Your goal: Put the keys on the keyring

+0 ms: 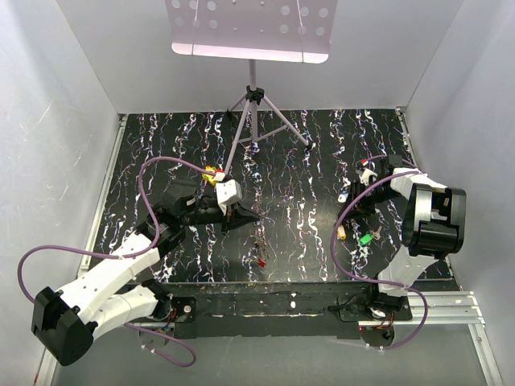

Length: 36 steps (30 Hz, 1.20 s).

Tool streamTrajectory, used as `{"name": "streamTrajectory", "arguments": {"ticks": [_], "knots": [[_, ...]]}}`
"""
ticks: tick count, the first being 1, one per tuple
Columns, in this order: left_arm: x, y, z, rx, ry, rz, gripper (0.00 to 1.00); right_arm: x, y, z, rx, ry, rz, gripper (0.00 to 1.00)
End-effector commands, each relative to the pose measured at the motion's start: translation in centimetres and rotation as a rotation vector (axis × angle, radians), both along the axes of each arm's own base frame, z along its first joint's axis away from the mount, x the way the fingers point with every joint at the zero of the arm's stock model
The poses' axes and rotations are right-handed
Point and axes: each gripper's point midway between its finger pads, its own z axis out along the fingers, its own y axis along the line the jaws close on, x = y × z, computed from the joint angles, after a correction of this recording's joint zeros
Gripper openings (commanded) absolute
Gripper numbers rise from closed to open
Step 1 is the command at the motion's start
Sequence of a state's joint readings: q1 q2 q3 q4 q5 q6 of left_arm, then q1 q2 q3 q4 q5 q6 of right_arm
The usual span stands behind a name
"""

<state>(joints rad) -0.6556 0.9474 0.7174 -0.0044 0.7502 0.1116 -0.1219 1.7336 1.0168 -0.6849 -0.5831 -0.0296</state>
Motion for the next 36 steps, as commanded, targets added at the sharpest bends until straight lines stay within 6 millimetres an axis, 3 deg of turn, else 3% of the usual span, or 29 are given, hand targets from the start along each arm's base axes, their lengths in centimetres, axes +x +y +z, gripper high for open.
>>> {"name": "streamTrajectory", "arguments": {"ticks": [1,6,10,17,19,21,24,27,36], "knots": [[0.1,-0.1,2.6,-0.04,-0.061,-0.013,0.0,-0.1,0.2,0.6,0.004,0.002,-0.006,0.34],[0.0,-0.1,2.6,-0.042,-0.062,-0.016,0.0,0.3,0.9,1.8,0.053,-0.028,0.01,0.33],[0.2,-0.1,2.7,-0.042,-0.07,-0.009,0.0,0.7,1.5,4.5,0.101,-0.12,0.055,0.33],[0.4,0.1,2.0,-0.014,-0.056,0.004,0.0,1.7,-0.9,9.4,-0.033,-0.447,0.136,0.39],[0.4,0.1,1.9,-0.01,-0.053,0.003,0.0,2.0,-2.0,9.8,-0.065,-0.502,0.117,0.44],[0.4,0.1,1.7,-0.006,-0.051,0.002,0.0,2.0,-2.6,8.7,-0.065,-0.484,0.081,0.57],[0.5,0.1,1.7,-0.005,-0.051,0.003,0.0,0.5,-0.3,7.9,0.075,-0.398,0.161,0.61],[0.5,0.0,1.5,0.0,-0.045,0.005,0.0,0.3,0.8,6.9,0.015,-0.384,0.229,0.63],[0.4,0.0,1.7,-0.003,-0.045,-0.001,0.0,0.5,-0.5,3.1,-0.058,-0.212,0.147,0.57]]}}
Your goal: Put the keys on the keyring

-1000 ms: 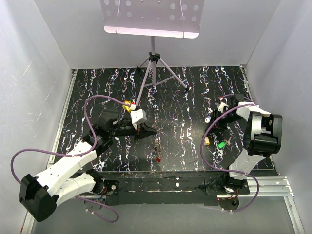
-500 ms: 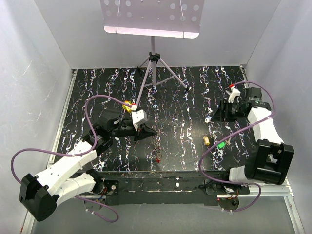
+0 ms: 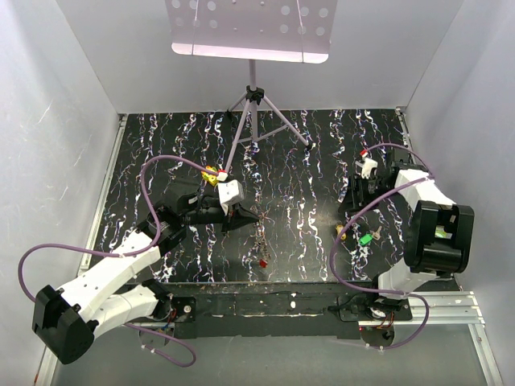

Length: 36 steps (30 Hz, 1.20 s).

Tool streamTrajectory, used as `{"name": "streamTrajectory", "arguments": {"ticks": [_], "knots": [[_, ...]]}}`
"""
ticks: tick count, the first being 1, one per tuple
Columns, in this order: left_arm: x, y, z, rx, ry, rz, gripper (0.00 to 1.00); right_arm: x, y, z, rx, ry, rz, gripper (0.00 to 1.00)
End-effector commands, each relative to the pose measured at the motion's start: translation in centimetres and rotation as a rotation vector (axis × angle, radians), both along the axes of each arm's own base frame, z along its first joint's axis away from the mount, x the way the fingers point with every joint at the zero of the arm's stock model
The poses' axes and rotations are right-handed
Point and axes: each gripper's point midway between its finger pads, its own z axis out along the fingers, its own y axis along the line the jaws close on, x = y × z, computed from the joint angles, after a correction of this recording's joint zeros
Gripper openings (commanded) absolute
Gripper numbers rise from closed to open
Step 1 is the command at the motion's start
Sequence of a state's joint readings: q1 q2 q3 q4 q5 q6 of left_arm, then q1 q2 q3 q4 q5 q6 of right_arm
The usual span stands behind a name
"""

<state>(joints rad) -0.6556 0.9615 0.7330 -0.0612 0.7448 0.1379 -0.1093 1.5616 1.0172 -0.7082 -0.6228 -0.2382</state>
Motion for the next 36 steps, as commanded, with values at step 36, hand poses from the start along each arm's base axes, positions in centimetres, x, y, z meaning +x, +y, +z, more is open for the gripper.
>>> {"name": "streamTrajectory", "arguments": {"ticks": [36], "knots": [[0.2,-0.1,2.8,-0.045,-0.066,-0.009,0.0,-1.2,0.5,-5.1,-0.057,0.287,0.011,0.27]]}}
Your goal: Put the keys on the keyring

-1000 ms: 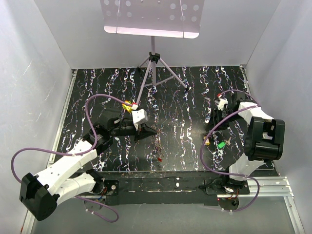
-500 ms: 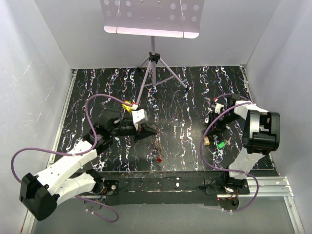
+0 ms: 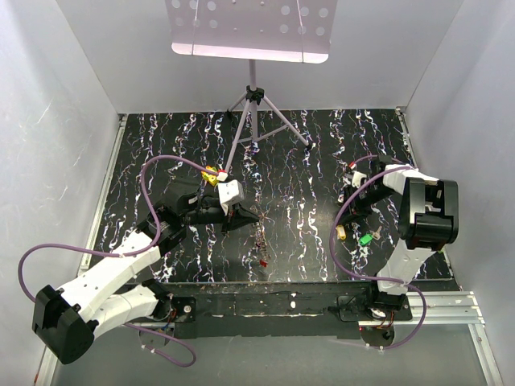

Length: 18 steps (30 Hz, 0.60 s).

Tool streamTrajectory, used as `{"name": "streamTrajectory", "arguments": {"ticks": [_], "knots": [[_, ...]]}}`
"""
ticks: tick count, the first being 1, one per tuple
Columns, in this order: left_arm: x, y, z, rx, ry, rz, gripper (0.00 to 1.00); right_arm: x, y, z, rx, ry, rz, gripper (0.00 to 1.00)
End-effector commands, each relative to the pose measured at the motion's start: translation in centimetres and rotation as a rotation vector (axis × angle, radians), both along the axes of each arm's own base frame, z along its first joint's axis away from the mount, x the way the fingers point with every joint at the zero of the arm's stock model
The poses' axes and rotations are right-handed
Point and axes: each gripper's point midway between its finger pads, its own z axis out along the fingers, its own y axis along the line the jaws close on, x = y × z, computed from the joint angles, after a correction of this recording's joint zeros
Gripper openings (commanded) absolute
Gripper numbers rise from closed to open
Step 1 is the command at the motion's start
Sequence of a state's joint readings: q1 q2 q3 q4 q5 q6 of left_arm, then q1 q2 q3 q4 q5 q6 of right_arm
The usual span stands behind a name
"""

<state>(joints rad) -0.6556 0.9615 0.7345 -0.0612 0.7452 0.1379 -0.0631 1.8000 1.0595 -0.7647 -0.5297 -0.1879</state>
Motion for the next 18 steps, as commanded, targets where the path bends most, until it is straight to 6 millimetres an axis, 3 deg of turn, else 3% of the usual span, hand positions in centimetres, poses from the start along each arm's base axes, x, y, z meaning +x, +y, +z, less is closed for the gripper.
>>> {"name": "streamTrajectory", "arguments": {"ticks": [1,18], "knots": [[0.19,-0.05,2.69,-0.045,-0.066,-0.007,0.0,0.44,0.3,0.52,0.007,0.001,0.018,0.27],[0.21,-0.05,2.58,-0.042,-0.061,-0.005,0.0,0.16,0.5,0.19,0.007,0.024,0.034,0.13]]}}
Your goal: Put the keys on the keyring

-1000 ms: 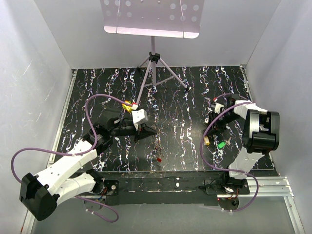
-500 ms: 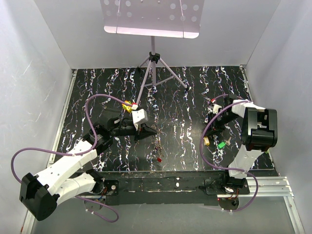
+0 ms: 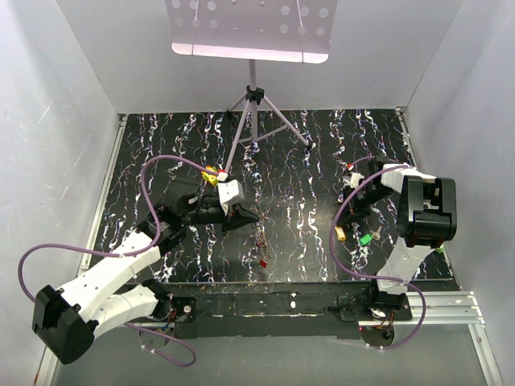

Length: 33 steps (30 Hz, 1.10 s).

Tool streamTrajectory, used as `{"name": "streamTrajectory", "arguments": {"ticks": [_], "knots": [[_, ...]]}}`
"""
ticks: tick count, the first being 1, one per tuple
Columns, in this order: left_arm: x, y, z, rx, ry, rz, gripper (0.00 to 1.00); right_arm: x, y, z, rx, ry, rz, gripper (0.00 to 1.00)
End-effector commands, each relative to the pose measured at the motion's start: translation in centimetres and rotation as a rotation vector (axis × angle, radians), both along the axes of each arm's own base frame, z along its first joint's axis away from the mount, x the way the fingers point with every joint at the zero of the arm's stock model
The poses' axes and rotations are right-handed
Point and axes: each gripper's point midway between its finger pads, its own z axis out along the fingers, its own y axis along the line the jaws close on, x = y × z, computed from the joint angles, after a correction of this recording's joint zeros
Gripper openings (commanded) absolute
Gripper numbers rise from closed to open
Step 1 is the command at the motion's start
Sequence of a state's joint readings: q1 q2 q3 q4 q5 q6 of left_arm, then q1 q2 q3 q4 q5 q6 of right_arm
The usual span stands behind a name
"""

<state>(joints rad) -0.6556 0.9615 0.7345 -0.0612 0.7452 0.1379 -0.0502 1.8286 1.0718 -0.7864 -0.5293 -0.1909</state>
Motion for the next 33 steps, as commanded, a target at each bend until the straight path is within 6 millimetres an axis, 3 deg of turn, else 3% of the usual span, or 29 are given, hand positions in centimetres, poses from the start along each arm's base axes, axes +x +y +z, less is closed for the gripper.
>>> {"name": "streamTrajectory", "arguments": {"ticks": [1,5,10,21,26,33], "knots": [[0.2,-0.1,2.6,-0.043,-0.064,-0.007,0.0,0.7,0.2,0.6,0.007,-0.016,0.02,0.11],[0.2,-0.1,2.6,-0.042,-0.062,-0.006,0.0,0.6,0.3,0.7,0.018,-0.014,0.026,0.02],[0.2,-0.1,2.6,-0.042,-0.064,-0.007,0.0,1.0,0.5,1.4,0.031,-0.041,0.036,0.01],[0.1,-0.1,2.6,-0.042,-0.067,-0.009,0.0,1.7,2.0,6.0,0.164,-0.222,0.105,0.01],[0.0,0.0,2.6,-0.041,-0.082,-0.019,0.0,1.6,3.3,10.4,0.249,-0.432,0.183,0.01],[-0.6,0.2,3.6,-0.08,-0.131,-0.032,0.0,0.2,4.3,19.7,0.286,-0.803,0.418,0.01]]}}
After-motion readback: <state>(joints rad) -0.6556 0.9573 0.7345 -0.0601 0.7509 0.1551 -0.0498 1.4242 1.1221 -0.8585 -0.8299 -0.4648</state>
